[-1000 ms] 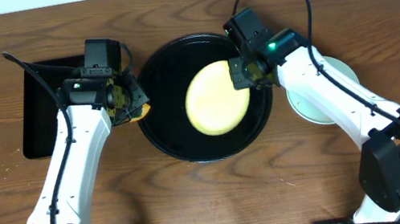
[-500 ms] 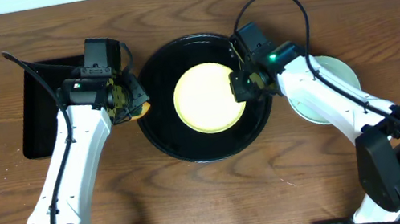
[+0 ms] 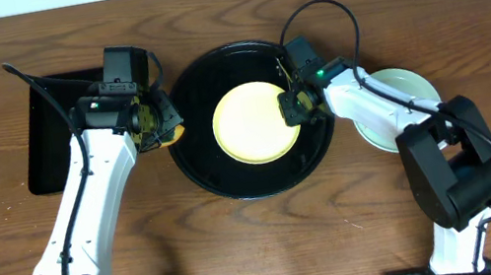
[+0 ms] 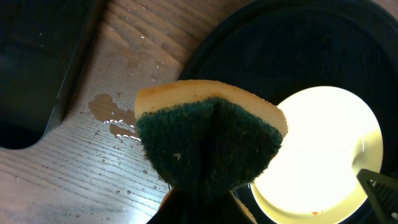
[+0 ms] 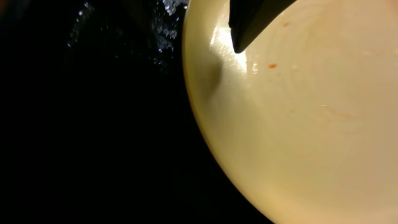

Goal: Clean dirty plates on tray and stack at the side
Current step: 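Drag the yellow plate toward the tray's right edge with the right gripper, then lift the yellow plate off the tray onto the pale blue plate stack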

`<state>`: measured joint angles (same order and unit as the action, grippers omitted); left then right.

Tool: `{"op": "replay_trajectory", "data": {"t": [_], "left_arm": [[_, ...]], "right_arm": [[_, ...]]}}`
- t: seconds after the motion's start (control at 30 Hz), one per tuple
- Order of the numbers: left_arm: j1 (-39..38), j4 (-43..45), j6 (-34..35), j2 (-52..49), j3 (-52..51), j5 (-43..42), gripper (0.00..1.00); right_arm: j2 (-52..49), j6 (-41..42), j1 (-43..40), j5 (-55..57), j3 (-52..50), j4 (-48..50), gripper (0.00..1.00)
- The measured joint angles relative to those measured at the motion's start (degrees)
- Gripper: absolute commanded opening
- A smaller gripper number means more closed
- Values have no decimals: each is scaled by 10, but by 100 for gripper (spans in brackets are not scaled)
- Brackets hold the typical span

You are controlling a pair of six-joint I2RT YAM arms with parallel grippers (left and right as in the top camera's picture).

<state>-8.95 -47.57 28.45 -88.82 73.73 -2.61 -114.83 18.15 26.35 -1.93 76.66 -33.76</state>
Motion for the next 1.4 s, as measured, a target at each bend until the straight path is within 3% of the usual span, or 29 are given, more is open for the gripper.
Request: {"op": "replay_trajectory", "data": {"t": [0.3, 0.57, 0.7, 1.2, 1.4], "left_arm": [[0, 0, 0, 0, 0, 0, 9], [0, 0, 0, 0, 0, 0, 9], [0, 0, 0, -1, 0, 0, 9], [0, 0, 0, -37, 0, 0, 9], [0, 0, 0, -37, 0, 0, 9]], "right_arm": [[-5, 0, -8, -4, 0, 7, 30], [-18, 5, -32, -40, 0, 9, 16], [-18, 4, -40, -50, 0, 8, 1], [-4, 20, -40, -61, 4, -26, 1], [94, 19, -41, -55, 0, -56, 1]]}}
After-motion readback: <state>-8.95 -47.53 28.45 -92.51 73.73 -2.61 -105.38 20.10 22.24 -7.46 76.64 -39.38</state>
